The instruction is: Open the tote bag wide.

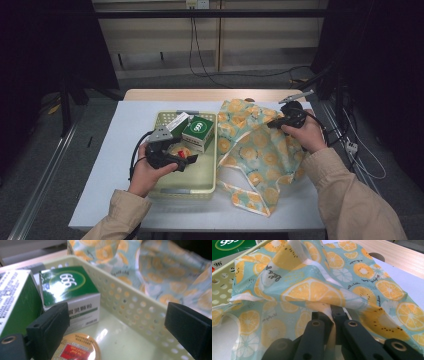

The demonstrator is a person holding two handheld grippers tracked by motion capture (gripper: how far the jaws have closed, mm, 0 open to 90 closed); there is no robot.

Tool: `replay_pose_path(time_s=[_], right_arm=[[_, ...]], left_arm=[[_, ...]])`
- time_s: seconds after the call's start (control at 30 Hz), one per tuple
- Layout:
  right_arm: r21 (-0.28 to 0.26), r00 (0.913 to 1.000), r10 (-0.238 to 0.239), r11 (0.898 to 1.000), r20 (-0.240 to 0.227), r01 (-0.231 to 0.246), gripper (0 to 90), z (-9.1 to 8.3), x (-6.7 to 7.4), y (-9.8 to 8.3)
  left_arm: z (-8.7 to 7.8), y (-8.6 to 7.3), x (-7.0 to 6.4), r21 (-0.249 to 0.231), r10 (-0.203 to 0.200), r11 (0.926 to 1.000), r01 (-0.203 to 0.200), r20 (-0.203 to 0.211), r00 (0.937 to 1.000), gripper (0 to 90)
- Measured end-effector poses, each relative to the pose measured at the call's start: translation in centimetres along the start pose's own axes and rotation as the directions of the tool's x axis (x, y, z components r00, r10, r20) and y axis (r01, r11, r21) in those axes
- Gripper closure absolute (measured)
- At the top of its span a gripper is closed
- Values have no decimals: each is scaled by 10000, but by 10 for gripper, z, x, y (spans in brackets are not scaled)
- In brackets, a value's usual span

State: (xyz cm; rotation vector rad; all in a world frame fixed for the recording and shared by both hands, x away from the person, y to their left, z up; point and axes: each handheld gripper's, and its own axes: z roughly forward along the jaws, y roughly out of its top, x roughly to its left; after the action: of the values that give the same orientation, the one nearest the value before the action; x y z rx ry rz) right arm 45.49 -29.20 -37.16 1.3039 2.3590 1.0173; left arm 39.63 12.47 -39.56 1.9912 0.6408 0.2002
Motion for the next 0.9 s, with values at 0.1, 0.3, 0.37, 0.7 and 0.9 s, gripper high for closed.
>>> replay_pose_path(time_s=[0.1,0.3,0.37,0.7,0.9], right_arm=[[8,10000,-80,10000,-2,80,898,1,1,0],[66,9999,-112,9999,1,112,898,1,2,0],[67,9999,-156,9999,-42,157,898,2,2,0],[61,9998,-172,9998,-138,173,898,2,3,-1],[77,9997,-178,9998,-193,180,898,1,2,-2]], left_arm=[[5,-2,0,274,-50,9996,53,-93,9999,62],[21,-8,12,1697,-256,9850,323,-415,9988,63],[26,-10,15,1911,-372,9804,479,-592,9976,80],[40,-13,21,2950,145,9552,243,-1284,9916,114],[42,-17,23,3006,540,9537,-130,-1286,9902,110]])
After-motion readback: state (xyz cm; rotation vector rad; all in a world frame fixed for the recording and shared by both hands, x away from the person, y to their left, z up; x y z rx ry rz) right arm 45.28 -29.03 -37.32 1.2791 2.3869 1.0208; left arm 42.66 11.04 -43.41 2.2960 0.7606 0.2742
